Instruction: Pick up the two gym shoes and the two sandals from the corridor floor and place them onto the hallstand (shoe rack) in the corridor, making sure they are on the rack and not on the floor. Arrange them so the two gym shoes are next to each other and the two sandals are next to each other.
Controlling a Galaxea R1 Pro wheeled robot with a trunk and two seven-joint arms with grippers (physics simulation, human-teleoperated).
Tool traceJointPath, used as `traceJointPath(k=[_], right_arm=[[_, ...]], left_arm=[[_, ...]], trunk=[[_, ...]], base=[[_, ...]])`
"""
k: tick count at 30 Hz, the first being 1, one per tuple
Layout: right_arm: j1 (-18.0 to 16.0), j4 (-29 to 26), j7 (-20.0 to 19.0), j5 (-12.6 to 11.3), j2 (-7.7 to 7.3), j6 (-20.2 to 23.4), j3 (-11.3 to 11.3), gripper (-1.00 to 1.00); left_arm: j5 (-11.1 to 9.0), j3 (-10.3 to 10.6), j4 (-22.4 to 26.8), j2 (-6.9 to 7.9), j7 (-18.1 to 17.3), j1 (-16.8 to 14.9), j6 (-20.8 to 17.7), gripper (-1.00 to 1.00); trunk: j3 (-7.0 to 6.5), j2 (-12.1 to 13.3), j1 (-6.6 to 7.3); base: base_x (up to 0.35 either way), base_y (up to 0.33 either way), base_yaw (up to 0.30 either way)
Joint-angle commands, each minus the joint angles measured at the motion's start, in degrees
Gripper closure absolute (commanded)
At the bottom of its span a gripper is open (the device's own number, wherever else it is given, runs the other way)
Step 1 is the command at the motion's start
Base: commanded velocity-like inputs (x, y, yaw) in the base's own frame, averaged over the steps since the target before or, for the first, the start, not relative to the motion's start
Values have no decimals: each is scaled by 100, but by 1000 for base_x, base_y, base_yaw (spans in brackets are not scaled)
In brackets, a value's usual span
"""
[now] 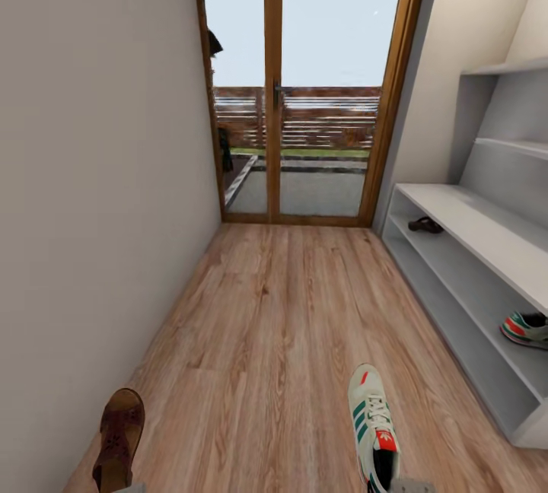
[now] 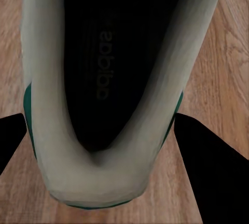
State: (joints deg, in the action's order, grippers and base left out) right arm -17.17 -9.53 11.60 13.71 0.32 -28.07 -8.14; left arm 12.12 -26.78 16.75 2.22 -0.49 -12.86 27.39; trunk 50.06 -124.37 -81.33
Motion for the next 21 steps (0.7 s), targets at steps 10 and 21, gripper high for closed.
traceJointPath(k=[10,21], right_arm=[[-1,4,24,61,3,-15,-39,100],[-4,4,22,61,3,-15,-39,100]], left_arm=[[80,-47,-5,-2,5,-6,21,100],[80,-47,-5,-2,5,-6,21,100]], trunk=[[5,-2,-2],[5,-2,-2]], base=[[339,0,0],[339,0,0]])
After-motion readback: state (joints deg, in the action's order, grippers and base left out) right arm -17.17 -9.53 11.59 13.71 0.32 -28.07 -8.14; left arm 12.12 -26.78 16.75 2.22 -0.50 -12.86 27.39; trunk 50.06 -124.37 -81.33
